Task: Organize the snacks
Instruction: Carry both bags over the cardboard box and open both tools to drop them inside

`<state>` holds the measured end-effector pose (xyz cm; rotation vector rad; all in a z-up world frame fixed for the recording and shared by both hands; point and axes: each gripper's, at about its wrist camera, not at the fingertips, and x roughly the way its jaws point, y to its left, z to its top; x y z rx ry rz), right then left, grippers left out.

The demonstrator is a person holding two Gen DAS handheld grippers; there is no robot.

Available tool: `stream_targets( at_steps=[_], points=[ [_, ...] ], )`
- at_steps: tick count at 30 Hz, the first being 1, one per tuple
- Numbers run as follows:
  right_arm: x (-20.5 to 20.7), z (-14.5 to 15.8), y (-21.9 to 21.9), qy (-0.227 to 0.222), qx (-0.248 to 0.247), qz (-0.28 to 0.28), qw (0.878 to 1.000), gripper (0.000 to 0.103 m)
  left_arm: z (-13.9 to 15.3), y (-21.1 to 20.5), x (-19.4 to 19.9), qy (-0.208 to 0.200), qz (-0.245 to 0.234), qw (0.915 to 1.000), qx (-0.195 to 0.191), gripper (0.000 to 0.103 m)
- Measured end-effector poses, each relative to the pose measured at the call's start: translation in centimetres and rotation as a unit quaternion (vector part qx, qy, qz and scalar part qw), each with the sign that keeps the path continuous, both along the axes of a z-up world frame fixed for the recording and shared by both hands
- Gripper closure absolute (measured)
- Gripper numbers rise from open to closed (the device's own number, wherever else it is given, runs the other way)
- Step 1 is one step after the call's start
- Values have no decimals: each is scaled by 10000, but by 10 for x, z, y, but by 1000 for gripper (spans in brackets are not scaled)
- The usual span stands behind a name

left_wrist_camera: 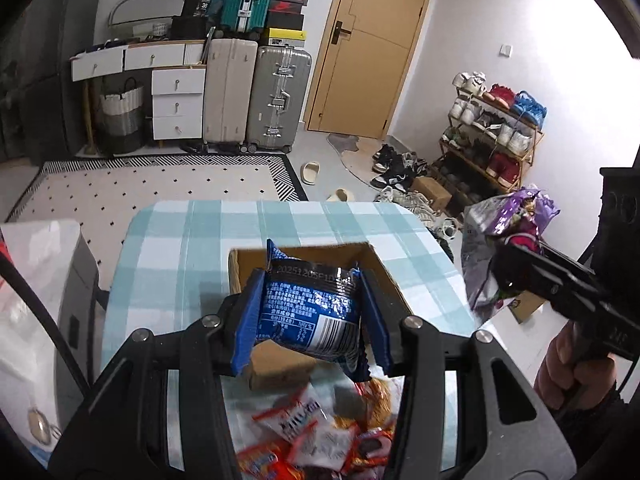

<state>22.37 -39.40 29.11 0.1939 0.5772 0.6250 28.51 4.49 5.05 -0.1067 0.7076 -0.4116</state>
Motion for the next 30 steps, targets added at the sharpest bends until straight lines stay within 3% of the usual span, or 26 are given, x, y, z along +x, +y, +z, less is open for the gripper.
stream_targets(
  at_steps=[5,11,20,27,30],
  points=[
    [33,-10,4,135,-102,-62,9998,55,-9,-19,45,248,-84,9997,-16,60],
    [82,-40,7,462,-481,-178,9976,55,-56,-40,88,716,-35,9972,195,60],
    [119,-117,7,1342,-643,-116,9888,55,-126,-52,112,1279,-124,9915,208,60],
    [123,-157,13,1603,-881,-55,9831,55,-157,-57,124,1630,-167,9864,157,60],
    [123,-170,16,1647,-995,-64,9813,55,-163,-60,125,1640,-79,9860,303,59]
  ],
)
